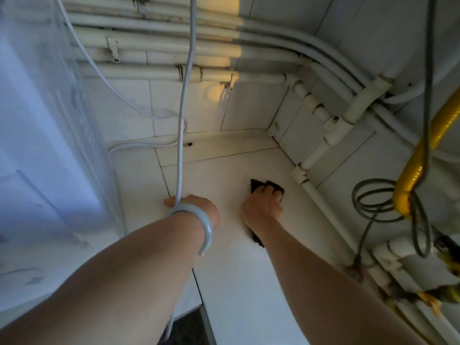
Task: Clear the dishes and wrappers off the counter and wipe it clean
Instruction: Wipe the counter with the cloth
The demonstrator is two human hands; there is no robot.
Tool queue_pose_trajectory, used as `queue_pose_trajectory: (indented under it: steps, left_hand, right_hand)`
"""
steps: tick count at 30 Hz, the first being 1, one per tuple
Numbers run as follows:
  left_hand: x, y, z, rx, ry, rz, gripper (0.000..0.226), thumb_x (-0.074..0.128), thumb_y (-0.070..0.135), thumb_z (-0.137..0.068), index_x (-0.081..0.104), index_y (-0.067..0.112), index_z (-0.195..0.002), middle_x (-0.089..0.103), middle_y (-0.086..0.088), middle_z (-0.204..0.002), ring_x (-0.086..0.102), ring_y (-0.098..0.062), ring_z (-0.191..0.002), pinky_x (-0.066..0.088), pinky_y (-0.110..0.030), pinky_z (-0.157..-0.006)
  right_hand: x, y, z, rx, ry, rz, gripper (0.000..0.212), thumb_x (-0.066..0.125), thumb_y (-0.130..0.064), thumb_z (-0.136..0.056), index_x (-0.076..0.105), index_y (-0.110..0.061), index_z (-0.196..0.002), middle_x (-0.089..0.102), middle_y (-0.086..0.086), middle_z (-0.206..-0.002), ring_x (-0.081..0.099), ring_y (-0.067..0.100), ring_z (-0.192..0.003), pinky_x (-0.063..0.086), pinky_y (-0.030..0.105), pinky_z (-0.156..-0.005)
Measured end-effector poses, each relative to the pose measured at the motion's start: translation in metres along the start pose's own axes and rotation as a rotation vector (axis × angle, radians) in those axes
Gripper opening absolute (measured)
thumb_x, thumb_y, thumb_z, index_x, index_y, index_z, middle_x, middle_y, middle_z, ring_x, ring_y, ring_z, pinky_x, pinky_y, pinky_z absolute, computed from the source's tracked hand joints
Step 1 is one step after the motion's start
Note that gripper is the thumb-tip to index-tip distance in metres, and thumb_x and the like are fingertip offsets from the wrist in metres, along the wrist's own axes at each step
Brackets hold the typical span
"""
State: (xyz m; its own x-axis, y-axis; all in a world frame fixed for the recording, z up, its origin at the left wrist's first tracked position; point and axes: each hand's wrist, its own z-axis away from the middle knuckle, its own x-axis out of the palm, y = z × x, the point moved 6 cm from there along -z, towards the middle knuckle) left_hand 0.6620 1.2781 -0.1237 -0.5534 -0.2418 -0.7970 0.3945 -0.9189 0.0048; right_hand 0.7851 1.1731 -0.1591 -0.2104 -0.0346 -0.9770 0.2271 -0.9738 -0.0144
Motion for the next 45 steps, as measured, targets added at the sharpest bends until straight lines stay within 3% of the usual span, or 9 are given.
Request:
queue_pose_trajectory:
  steps: [5,8,13,21,24,30,34,37,45]
  left_hand:
    - [0.010,-0.011,0.012,0.042,0.010,0.000,0.050,0.078,0.045,-0.075,0.067,0.011,-0.111,0.063,-0.003,-0.099,0.064,-0.026,-0.103,0.052,-0.037,-0.089]
    - [0.015,-0.016,0.024,-0.010,0.072,-0.061,0.074,0.075,0.062,-0.069,0.058,0.010,-0.119,0.065,-0.008,-0.112,0.063,-0.030,-0.103,0.051,-0.036,-0.084]
    - [0.055,-0.008,0.059,0.023,0.063,-0.075,0.055,0.045,0.037,-0.097,0.029,0.020,-0.148,0.038,-0.027,-0.140,0.035,-0.043,-0.128,0.034,-0.048,-0.105]
    - [0.101,0.076,0.129,0.388,0.072,0.016,0.041,0.036,0.019,-0.100,0.047,0.025,-0.139,0.046,-0.017,-0.138,0.042,-0.035,-0.128,0.038,-0.037,-0.105]
    - [0.116,0.099,0.144,0.445,0.009,-0.102,0.030,0.036,0.026,-0.101,0.052,0.021,-0.126,0.045,-0.013,-0.128,0.038,-0.034,-0.124,0.036,-0.039,-0.098]
    - [0.123,0.094,0.149,0.473,-0.015,-0.170,0.059,0.050,0.042,-0.094,0.031,0.025,-0.148,0.026,-0.012,-0.148,0.021,-0.034,-0.137,0.032,-0.047,-0.109]
    - [0.119,0.097,0.148,0.459,-0.037,-0.211,0.062,0.054,0.044,-0.092,0.033,0.026,-0.147,0.031,-0.011,-0.142,0.027,-0.033,-0.134,0.037,-0.048,-0.106]
    - [0.117,0.101,0.147,0.453,-0.068,-0.237,0.061,0.057,0.045,-0.090,0.039,0.024,-0.144,0.034,-0.010,-0.139,0.031,-0.033,-0.133,0.037,-0.046,-0.106]
    - [0.106,0.107,0.147,0.470,-0.112,-0.310,0.061,0.053,0.042,-0.092,0.037,0.020,-0.146,0.040,-0.013,-0.143,0.044,-0.033,-0.126,0.044,-0.041,-0.101]
  right_hand:
    - [0.017,-0.008,0.086,-0.071,-0.018,-0.072,0.055,0.036,-0.012,-0.092,0.028,-0.004,-0.145,0.028,0.012,-0.146,0.030,0.030,-0.128,0.048,0.045,-0.092]
    - [0.026,0.009,0.131,-0.066,-0.019,-0.087,0.054,0.039,-0.012,-0.089,0.030,-0.005,-0.142,0.030,0.011,-0.142,0.032,0.030,-0.126,0.047,0.044,-0.089]
    - [0.031,0.056,0.209,0.009,-0.048,-0.143,0.050,0.044,-0.009,-0.086,0.037,-0.008,-0.136,0.034,0.008,-0.135,0.033,0.029,-0.123,0.049,0.041,-0.084]
    - [0.050,0.069,0.301,-0.099,0.090,-0.173,0.056,0.054,-0.016,-0.079,0.046,-0.012,-0.134,0.044,0.006,-0.129,0.044,0.030,-0.104,0.044,0.039,-0.079]
    - [0.062,0.124,0.327,0.030,0.061,-0.125,0.060,0.050,-0.018,-0.081,0.038,-0.015,-0.140,0.039,0.004,-0.135,0.041,0.028,-0.107,0.044,0.037,-0.082]
    - [0.057,0.194,0.357,0.287,0.059,-0.145,0.061,0.041,-0.008,-0.083,0.032,-0.014,-0.143,0.032,0.005,-0.140,0.037,0.027,-0.112,0.041,0.034,-0.090]
    - [0.035,0.147,0.321,0.094,0.189,-0.216,0.064,0.050,-0.010,-0.083,0.033,-0.020,-0.144,0.031,0.005,-0.144,0.037,0.028,-0.118,0.038,0.034,-0.097]
    - [0.040,0.109,0.292,-0.035,0.129,-0.189,0.063,0.049,-0.022,-0.087,0.030,-0.022,-0.147,0.032,0.003,-0.143,0.036,0.030,-0.116,0.037,0.036,-0.092]
    - [0.048,0.189,0.298,0.295,0.089,-0.217,0.055,0.042,-0.012,-0.087,0.034,-0.020,-0.140,0.033,0.003,-0.138,0.037,0.029,-0.111,0.038,0.036,-0.083]
